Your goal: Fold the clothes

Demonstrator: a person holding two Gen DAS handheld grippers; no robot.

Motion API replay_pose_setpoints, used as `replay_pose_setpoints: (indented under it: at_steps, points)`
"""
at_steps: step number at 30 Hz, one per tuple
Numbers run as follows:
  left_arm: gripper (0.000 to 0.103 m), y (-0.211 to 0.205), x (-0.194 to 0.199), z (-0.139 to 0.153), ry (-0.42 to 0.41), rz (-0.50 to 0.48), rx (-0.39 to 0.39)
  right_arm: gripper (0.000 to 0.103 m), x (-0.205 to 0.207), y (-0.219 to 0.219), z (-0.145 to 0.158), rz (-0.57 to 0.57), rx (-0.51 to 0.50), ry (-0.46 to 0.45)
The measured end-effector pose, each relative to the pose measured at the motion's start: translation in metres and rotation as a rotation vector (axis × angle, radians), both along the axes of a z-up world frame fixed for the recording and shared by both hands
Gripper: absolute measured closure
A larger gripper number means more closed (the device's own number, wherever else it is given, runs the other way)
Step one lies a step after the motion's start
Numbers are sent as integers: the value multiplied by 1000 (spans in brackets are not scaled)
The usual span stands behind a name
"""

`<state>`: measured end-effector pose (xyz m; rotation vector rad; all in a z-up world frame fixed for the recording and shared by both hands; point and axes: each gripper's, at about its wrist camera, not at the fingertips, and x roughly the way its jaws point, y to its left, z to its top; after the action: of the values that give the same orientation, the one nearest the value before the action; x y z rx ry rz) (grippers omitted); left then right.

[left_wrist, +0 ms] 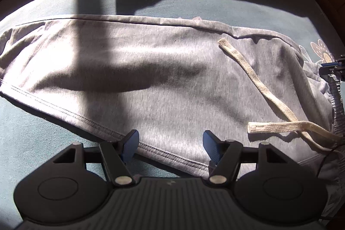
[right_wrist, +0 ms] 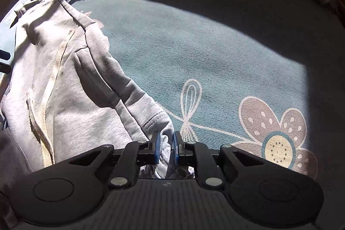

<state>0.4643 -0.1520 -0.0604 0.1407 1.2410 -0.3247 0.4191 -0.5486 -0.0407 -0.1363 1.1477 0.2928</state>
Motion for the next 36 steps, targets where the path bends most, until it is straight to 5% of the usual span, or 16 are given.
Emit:
replay_pose_setpoints:
  at_steps: [1,9,15,20,24,27,36]
  points:
    - [37,0,-1,0,-1,-1,0,101,0,-1,5,-12,-9,-16]
    - [37,12,-7,0,8,25,-5,92,-2,5,11,-105,-130,-45]
    - [37,37,-8,2,0,126,-45,85,-7,20,47,-166,3,-109]
    - [37,75,-8,-2,-10,300,-108,85,-10,70,57,-36,37,-90]
    - [53,114,-5,-12,-15,481,-143,85,-14,119,59,65,104,-81]
    - [55,149,1,-18,-26,633,-211,84,-15,159,57,146,124,-78]
    - [53,214,22,-11,-129,774,-263,77,-4,279,41,355,99,-105]
